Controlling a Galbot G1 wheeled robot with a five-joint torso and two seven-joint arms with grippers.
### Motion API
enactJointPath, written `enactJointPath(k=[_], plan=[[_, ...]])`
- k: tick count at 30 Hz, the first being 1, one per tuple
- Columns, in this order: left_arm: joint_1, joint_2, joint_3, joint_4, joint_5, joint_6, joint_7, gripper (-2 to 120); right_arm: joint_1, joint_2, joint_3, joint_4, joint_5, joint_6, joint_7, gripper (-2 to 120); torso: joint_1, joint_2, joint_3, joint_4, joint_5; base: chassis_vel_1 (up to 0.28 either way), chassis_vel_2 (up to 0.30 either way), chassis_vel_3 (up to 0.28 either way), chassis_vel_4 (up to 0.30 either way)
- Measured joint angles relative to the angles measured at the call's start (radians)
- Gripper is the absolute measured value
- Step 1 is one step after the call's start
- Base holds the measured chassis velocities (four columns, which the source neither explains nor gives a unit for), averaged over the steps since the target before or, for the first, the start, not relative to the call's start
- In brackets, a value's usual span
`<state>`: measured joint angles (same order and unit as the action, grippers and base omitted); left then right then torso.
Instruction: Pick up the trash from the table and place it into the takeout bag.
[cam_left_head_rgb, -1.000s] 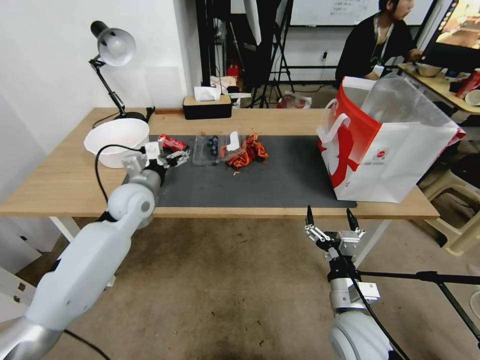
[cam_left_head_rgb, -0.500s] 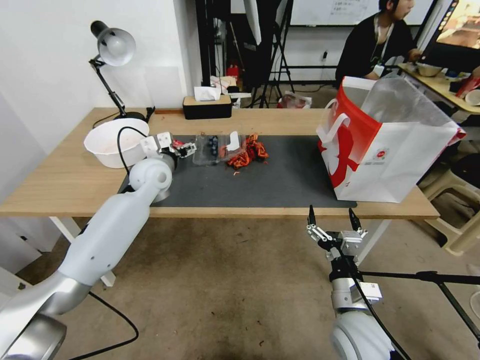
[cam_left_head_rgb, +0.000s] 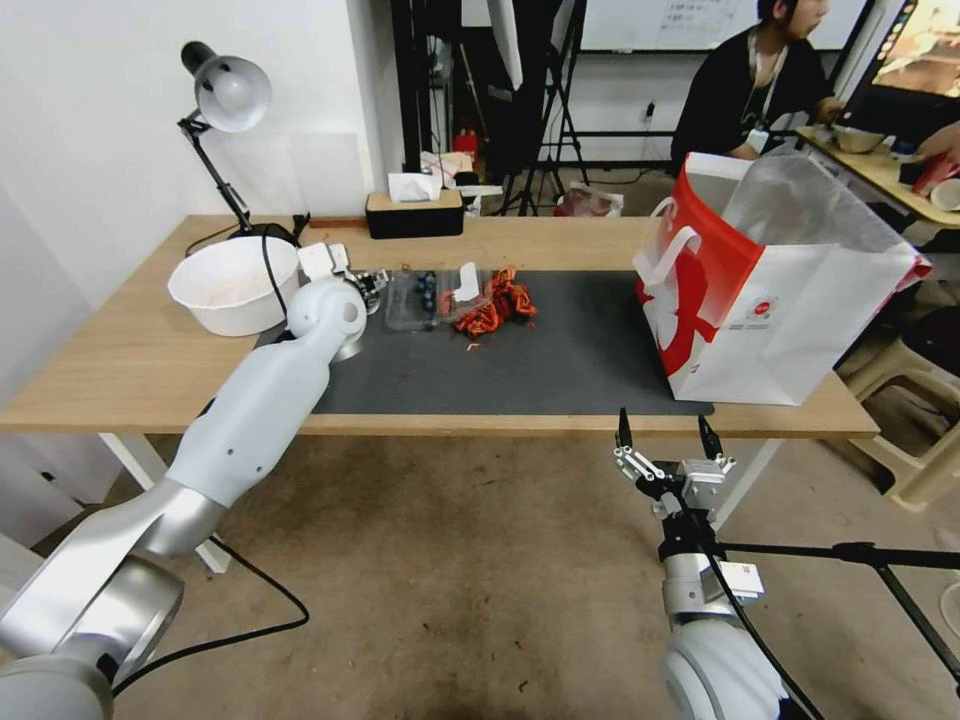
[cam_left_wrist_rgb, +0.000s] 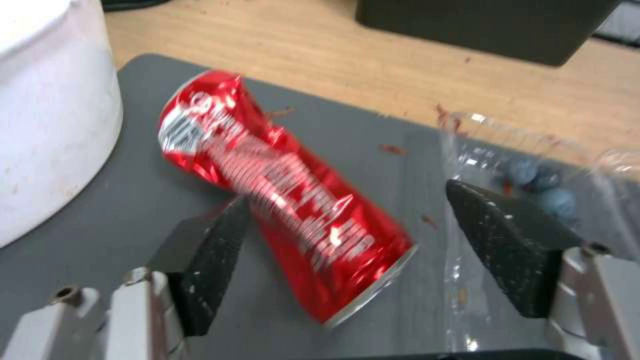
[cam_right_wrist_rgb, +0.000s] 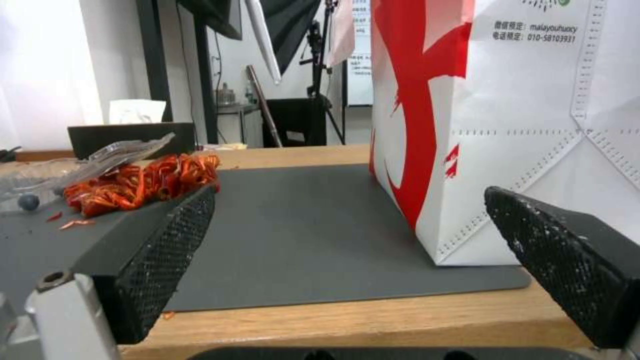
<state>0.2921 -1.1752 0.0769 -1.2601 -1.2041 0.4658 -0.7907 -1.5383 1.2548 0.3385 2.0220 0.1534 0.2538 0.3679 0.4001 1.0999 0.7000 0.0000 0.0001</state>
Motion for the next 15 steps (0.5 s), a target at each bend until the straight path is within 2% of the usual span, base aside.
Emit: enactJointPath(k=[4,6,7,10,12,15], plan=[[-0.019,-0.013,0.004,0.033,0.004,0.016,-0.016,72,0.000,0.001,0.001,0.000,0.000,0.000,0.001,100,0.000,0.000,0.000,-0.0001,-0.0001,0.000,0.000,0.000,0.000],[-0.028,-0.019,0.005,0.049,0.005,0.034,-0.027,60,-0.001,0.001,0.003,0.000,0.001,0.000,0.001,100,0.000,0.000,0.000,0.0000,-0.0002,0.000,0.000,0.000,0.000],[-0.028,-0.019,0.005,0.049,0.005,0.034,-0.027,60,-0.001,0.001,0.003,0.000,0.001,0.000,0.001,100,0.000,0.000,0.000,0.0000,-0.0002,0.000,0.000,0.000,0.000],[-0.035,-0.025,0.006,0.061,0.008,0.052,-0.037,47,-0.001,0.002,0.003,-0.001,0.001,0.000,0.001,100,0.000,0.000,0.000,0.0000,-0.0001,0.000,0.000,0.000,0.000],[-0.037,-0.026,0.006,0.064,0.007,0.057,-0.041,43,-0.001,0.003,0.003,-0.001,0.001,0.000,0.001,100,0.000,0.000,0.000,0.0000,-0.0001,0.000,0.000,0.000,0.000],[-0.038,-0.027,0.006,0.067,0.006,0.067,-0.046,31,0.000,0.004,0.002,-0.001,0.001,0.000,0.001,100,0.000,0.000,0.000,-0.0001,0.0002,0.000,0.000,0.000,0.000]])
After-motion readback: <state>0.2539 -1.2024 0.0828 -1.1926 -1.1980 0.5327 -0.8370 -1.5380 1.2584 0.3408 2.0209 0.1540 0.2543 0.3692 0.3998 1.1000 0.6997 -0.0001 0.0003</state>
